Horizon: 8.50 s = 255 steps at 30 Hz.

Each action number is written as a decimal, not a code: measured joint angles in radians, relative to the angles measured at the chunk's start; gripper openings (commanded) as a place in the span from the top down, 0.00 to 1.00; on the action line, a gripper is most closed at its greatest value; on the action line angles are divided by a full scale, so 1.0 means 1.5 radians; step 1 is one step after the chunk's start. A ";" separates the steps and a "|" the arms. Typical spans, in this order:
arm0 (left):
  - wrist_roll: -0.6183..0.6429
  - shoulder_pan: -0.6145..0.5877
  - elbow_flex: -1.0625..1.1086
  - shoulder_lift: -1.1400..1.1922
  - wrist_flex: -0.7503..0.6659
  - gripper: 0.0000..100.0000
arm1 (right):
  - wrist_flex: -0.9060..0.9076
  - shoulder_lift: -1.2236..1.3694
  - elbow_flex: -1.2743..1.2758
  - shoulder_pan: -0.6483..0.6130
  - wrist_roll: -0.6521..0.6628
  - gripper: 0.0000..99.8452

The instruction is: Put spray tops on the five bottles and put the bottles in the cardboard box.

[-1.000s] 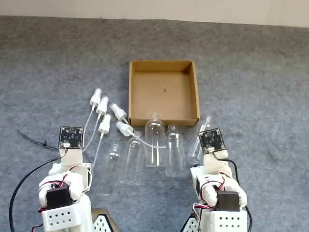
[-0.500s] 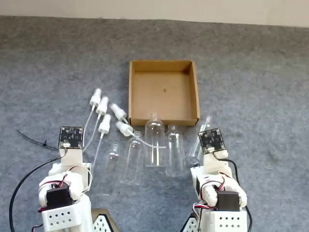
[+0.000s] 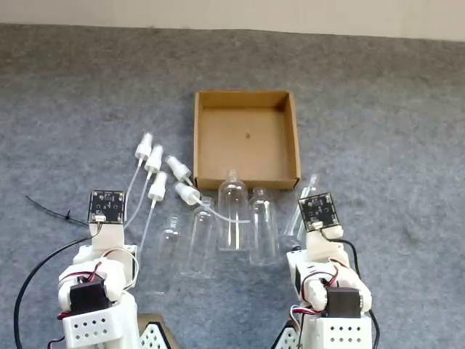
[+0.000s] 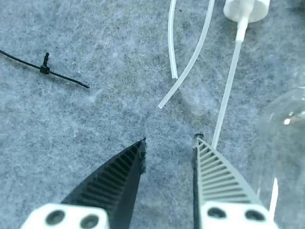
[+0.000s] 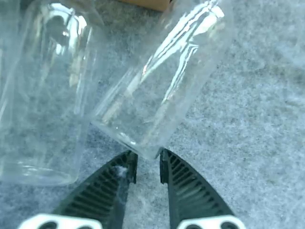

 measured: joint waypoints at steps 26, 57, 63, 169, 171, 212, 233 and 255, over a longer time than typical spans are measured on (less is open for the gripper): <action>0.000 0.000 0.000 0.000 0.000 0.85 | 0.000 0.000 0.000 0.000 0.000 0.95; -0.007 -0.039 0.000 0.000 -0.049 0.85 | -0.030 0.000 0.000 0.000 0.000 0.95; -0.118 -0.054 0.000 0.000 -0.051 0.85 | -0.061 0.000 0.000 0.009 0.029 0.95; -0.132 -0.059 0.000 0.000 -0.051 0.85 | -0.119 1.262 -0.807 0.279 0.227 0.78; -0.132 -0.059 0.000 0.000 -0.051 0.85 | -0.119 1.262 -0.818 0.277 0.227 0.78; -0.132 -0.059 0.000 0.000 -0.051 0.85 | -0.018 1.263 -0.878 0.289 0.265 0.78; -0.132 -0.059 0.000 0.000 -0.051 0.85 | -0.018 1.263 -0.850 0.300 0.305 0.94; -0.226 -0.078 -0.244 0.121 -0.072 0.85 | -0.014 0.963 -0.814 0.158 0.131 1.00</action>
